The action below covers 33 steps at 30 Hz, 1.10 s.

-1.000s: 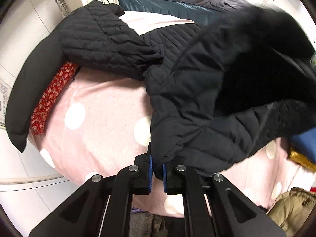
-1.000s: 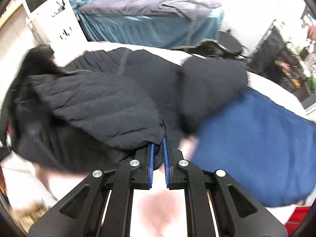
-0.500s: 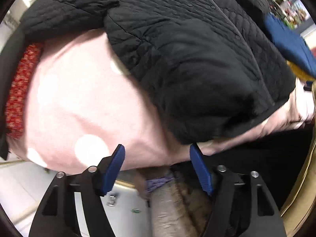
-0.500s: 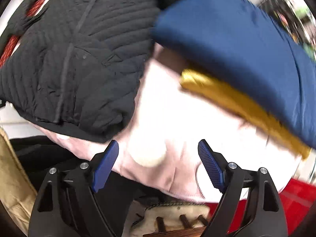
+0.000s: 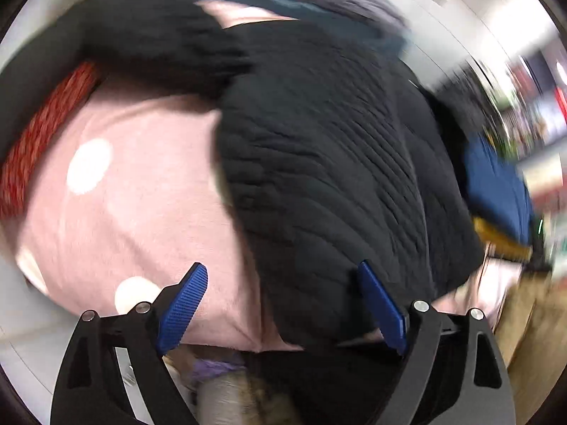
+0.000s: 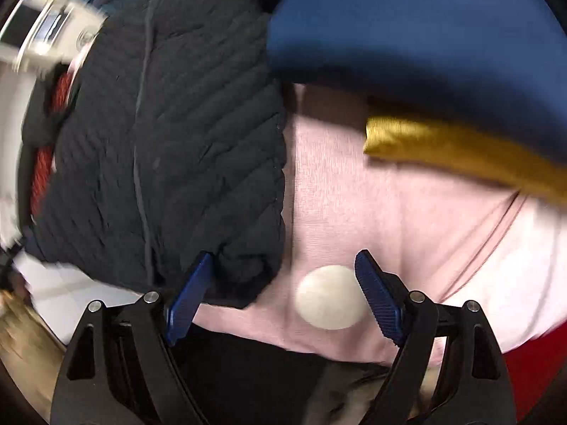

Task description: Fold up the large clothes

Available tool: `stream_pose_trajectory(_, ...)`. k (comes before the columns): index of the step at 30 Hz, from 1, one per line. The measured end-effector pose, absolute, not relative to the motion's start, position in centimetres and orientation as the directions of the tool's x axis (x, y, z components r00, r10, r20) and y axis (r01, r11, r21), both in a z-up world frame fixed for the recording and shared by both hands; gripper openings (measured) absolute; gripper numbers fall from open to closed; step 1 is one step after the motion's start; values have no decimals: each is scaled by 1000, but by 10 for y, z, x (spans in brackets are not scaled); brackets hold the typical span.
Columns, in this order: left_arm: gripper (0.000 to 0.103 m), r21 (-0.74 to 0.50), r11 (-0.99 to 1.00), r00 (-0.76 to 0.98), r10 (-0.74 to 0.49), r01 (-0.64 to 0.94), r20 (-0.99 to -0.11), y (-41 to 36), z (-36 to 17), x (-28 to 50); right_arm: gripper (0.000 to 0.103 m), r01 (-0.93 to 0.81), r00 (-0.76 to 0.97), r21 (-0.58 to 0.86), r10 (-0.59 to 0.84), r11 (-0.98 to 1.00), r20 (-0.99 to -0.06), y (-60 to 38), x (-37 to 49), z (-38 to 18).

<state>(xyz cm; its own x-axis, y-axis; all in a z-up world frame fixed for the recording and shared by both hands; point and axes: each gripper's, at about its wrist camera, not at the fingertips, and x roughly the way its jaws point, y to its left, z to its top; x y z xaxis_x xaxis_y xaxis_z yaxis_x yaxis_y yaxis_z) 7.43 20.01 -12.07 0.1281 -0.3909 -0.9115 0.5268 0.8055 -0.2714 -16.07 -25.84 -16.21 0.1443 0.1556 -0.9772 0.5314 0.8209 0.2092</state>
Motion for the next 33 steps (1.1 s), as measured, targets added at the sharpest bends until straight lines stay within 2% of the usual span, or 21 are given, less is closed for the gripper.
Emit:
stream_pose_trajectory(3, 85, -252, 806, 107, -361, 536, -926, 216, -133, 64, 82, 410, 97, 101, 66, 907, -993, -231, -175, -159)
stream_pose_trajectory(5, 85, -207, 821, 62, -282, 531, -957, 226, -154, 59, 82, 296, 26, -11, -20, 955, -999, -213, -185, -172)
stream_pose_trajectory(8, 84, -187, 803, 44, -256, 565, -966, 208, -168, 46, 82, 212, -6, -73, -73, 975, -997, -189, -182, -191)
stream_pose_trajectory(10, 84, -127, 791, 88, -223, 599, -971, 185, -169, 44, 81, 220, 64, -58, -74, 974, -995, -180, -171, -194)
stream_pose_trajectory(11, 83, -73, 795, 119, -180, 603, -976, 175, -173, 45, 79, 244, 106, -99, -128, 965, -986, -178, -163, -193)
stream_pose_trajectory(13, 77, -11, 799, 119, -103, 601, -988, 167, -185, 51, 59, 311, 92, -143, -180, 940, -979, -183, -153, -195)
stream_pose_trajectory(16, 77, -13, 814, 73, -68, 581, -995, 182, -198, 54, 58, 377, 20, -146, -166, 914, -986, -200, -162, -201)
stream_pose_trajectory(18, 78, -28, 837, 54, -68, 546, -996, 200, -202, 54, 63, 421, -21, -135, -139, 897, -990, -214, -187, -205)
stream_pose_trajectory(19, 78, -28, 845, 50, -65, 534, -997, 206, -203, 56, 63, 448, -65, -167, -155, 879, -986, -221, -200, -207)
stream_pose_trajectory(20, 78, -35, 856, 42, -66, 516, -997, 212, -204, 56, 63, 470, -177, -294, -238, 832, -955, -232, -221, -209)
stream_pose_trajectory(22, 78, -32, 869, 50, -65, 494, -997, 221, -203, 58, 51, 534, -265, -343, -232, 773, -936, -254, -255, -206)
stream_pose_trajectory(24, 78, -59, 869, 45, -93, 492, -995, 225, -198, 59, 51, 588, -194, -259, -177, 766, -965, -263, -267, -187)
stream_pose_trajectory(25, 78, -71, 864, 47, -108, 498, -993, 226, -194, 61, 54, 576, -159, -233, -173, 784, -972, -261, -260, -182)
stream_pose_trajectory(26, 78, -98, 855, 50, -143, 509, -988, 228, -187, 65, 58, 554, -116, -197, -160, 809, -980, -258, -252, -175)
stream_pose_trajectory(27, 78, -119, 852, 54, -170, 510, -984, 230, -181, 66, 69, 540, -51, -128, -119, 832, -992, -254, -240, -169)
stream_pose_trajectory(28, 78, -157, 848, 52, -212, 507, -976, 233, -174, 69, 74, 545, 2, -65, -79, 836, -997, -253, -230, -166)
stream_pose_trajectory(31, 78, -250, 839, 85, -329, 483, -941, 248, -147, 83, 75, 587, 145, 133, 58, 798, -988, -257, -203, -167)
stream_pose_trajectory(33, 85, -272, 865, 154, -365, 422, -918, 256, -139, 98, 77, 618, 222, 255, 146, 744, -964, -267, -191, -177)
